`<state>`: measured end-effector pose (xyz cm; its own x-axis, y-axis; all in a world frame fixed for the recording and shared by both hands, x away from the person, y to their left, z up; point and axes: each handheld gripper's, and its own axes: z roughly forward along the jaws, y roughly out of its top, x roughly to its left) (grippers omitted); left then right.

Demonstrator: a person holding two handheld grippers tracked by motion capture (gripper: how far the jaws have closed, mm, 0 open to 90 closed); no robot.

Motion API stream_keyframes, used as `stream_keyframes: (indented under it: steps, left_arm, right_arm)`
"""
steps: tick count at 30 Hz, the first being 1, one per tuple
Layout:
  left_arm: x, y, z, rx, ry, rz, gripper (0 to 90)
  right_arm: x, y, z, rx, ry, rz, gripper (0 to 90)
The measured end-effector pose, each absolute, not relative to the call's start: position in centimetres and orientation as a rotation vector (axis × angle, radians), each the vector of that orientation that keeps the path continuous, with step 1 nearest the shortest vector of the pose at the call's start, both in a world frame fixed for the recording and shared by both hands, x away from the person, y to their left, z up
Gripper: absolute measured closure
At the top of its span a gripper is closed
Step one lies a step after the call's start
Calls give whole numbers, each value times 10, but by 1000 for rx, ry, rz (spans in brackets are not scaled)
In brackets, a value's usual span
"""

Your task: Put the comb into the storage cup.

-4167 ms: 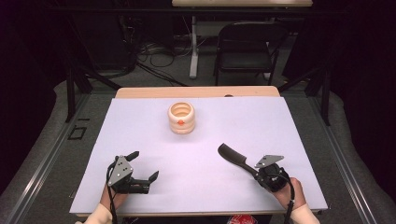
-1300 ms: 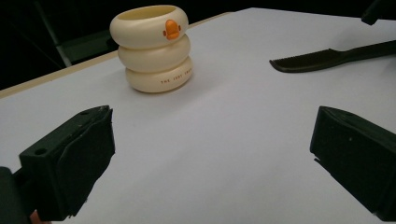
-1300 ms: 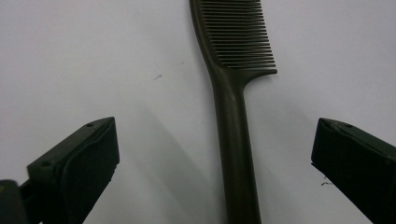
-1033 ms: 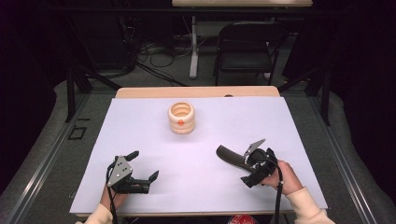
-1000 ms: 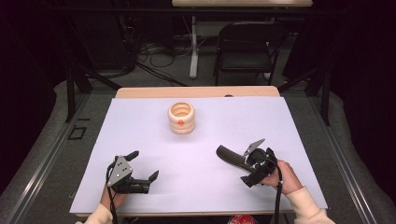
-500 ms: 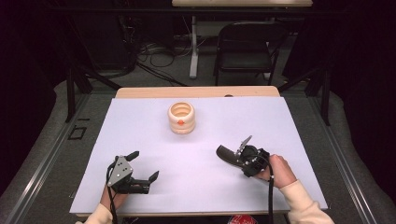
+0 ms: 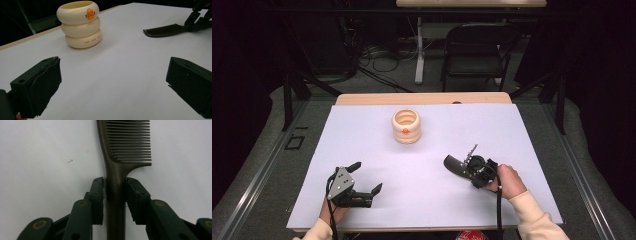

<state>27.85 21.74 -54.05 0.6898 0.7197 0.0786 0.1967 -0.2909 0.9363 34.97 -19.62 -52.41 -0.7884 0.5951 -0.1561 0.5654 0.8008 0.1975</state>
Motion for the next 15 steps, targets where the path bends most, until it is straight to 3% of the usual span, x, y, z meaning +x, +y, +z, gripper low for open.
stream_keyframes:
  steps: [15]
  left_arm:
    - [278,218,-540,1833,720,613,1]
  right_arm:
    - [347,-199,-523,897,2761,265,720]
